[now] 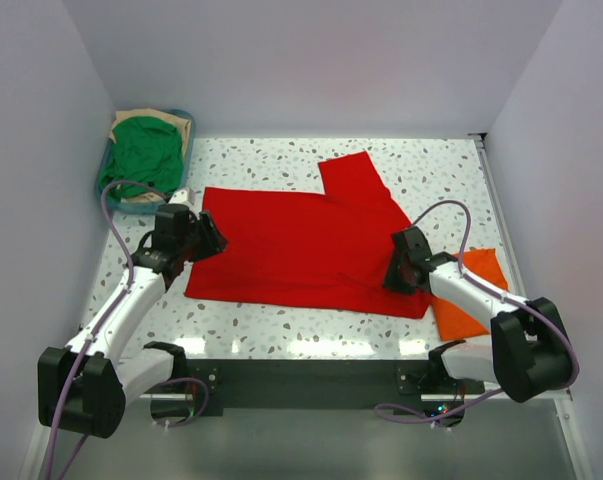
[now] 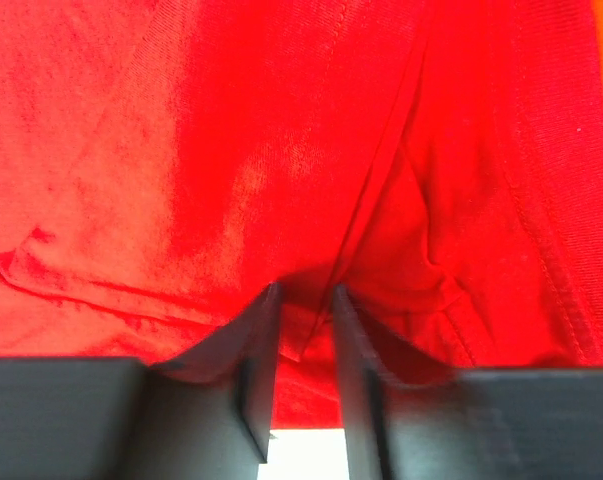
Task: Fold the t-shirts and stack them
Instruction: Fold the tshirt
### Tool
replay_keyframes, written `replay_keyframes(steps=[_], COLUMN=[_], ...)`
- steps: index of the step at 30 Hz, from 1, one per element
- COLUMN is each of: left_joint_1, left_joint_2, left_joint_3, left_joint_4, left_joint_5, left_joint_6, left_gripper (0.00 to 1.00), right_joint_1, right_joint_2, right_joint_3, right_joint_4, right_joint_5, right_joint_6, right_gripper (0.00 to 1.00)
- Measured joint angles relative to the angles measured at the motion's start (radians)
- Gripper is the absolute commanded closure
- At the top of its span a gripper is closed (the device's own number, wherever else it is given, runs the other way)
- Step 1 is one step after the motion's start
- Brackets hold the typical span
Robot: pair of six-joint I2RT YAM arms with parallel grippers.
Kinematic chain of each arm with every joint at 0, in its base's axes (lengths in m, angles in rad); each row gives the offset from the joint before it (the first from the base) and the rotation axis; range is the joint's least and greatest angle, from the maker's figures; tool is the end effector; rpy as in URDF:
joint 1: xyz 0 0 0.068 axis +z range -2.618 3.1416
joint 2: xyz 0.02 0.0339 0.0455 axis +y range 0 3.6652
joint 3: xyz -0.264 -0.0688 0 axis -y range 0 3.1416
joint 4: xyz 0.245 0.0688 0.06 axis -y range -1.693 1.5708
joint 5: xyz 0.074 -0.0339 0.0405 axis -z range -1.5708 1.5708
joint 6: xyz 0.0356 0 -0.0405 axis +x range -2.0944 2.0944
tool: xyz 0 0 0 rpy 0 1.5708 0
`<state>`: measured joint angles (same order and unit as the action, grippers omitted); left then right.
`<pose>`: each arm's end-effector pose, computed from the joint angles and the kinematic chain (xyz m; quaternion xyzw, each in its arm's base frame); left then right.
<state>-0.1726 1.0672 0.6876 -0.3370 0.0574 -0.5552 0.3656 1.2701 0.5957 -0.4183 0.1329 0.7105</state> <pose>0.2213 -0.0407 0.2377 -0.1613 0.8955 -0.1718 0.3776 0.2080 0.0746 0.1625 0.1818 0.9523 0.0657 0.2359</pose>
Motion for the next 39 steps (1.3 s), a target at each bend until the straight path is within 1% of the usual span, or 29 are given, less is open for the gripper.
replay_keyframes(steps=[5, 11, 31, 34, 39], left_joint_1=[0.0, 0.0, 0.0, 0.0, 0.0], left_joint_2=[0.0, 0.0, 0.0, 0.0, 0.0], left_joint_3=[0.0, 0.0, -0.012, -0.012, -0.012], left_joint_4=[0.0, 0.0, 0.006, 0.007, 0.007], left_joint_5=[0.002, 0.004, 0.014, 0.015, 0.015], left_joint_6=[0.0, 0.0, 0.0, 0.0, 0.0], left_gripper=[0.46, 0.46, 0.46, 0.46, 0.46], right_joint_1=[0.0, 0.0, 0.0, 0.0, 0.0], right_joint_2=[0.014, 0.032, 0.033, 0.055, 0.139], right_joint_3=[0.0, 0.016, 0.074, 0.118, 0.226], right_joint_4=[0.011, 0.015, 0.007, 0.005, 0.014], right_joint_5=[0.0, -0.001, -0.01, -0.018, -0.019], right_joint_6=[0.005, 0.004, -0.005, -0.011, -0.027], right_gripper=[0.87, 0.99, 1.0, 1.0, 1.0])
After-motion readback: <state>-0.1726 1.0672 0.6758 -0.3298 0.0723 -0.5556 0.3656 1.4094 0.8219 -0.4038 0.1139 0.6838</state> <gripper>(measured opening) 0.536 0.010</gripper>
